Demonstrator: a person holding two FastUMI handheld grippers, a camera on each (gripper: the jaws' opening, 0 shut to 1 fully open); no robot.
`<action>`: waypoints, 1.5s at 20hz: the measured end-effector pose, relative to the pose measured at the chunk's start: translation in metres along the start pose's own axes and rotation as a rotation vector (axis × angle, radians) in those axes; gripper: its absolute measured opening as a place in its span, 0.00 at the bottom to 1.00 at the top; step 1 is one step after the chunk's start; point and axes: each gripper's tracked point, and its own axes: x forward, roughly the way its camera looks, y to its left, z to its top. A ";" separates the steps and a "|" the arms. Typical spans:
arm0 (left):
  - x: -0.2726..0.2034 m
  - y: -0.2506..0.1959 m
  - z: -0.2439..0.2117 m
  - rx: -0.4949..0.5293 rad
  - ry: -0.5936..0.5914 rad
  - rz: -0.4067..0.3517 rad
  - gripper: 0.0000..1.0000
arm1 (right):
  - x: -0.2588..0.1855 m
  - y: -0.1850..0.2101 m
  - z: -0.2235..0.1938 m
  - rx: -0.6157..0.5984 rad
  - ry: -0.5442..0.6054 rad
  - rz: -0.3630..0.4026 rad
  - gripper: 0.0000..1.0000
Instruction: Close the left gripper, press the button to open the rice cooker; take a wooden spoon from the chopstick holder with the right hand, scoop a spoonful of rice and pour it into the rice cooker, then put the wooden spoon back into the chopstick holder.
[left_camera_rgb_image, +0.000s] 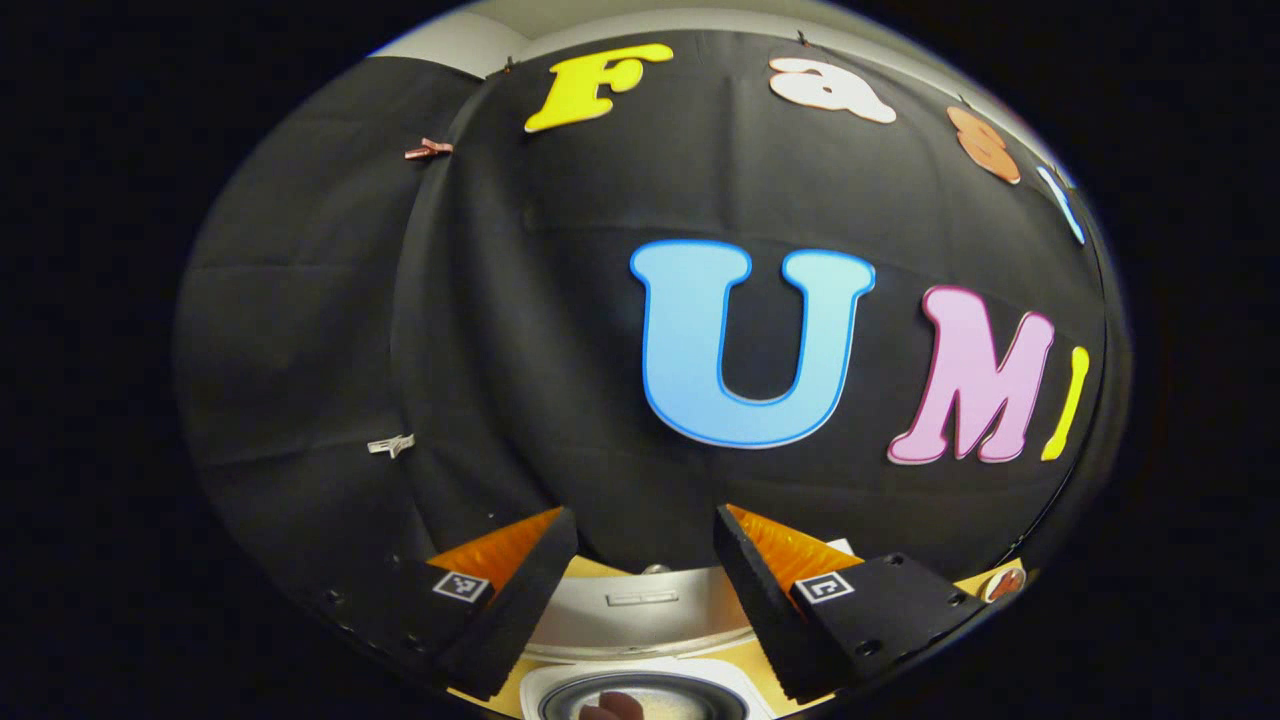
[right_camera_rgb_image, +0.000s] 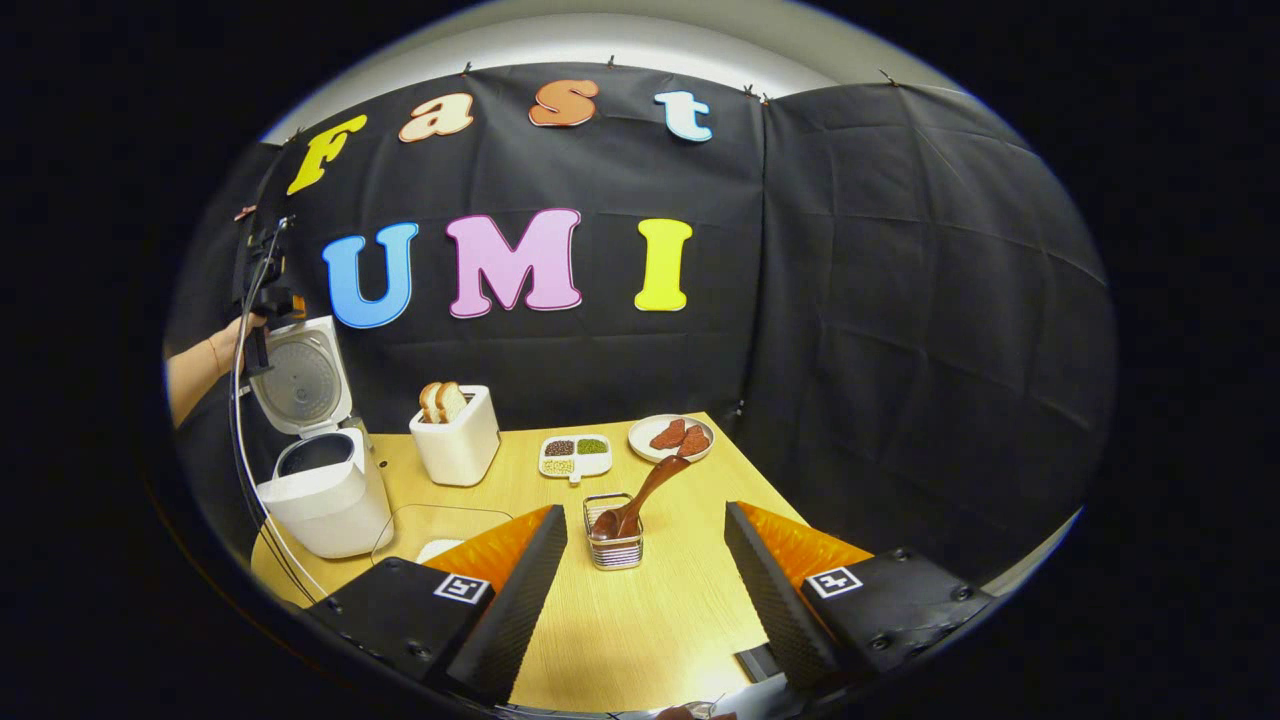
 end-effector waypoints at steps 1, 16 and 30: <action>-0.001 -0.001 0.001 0.008 -0.010 0.003 0.96 | -0.001 -0.002 -0.001 0.001 -0.002 -0.005 0.99; -0.134 -0.026 -0.113 0.010 0.122 0.050 0.99 | 0.009 0.017 -0.003 -0.029 0.017 0.105 0.98; -0.168 -0.032 -0.238 0.012 0.322 0.072 0.99 | 0.009 -0.003 -0.015 -0.036 0.039 0.124 0.99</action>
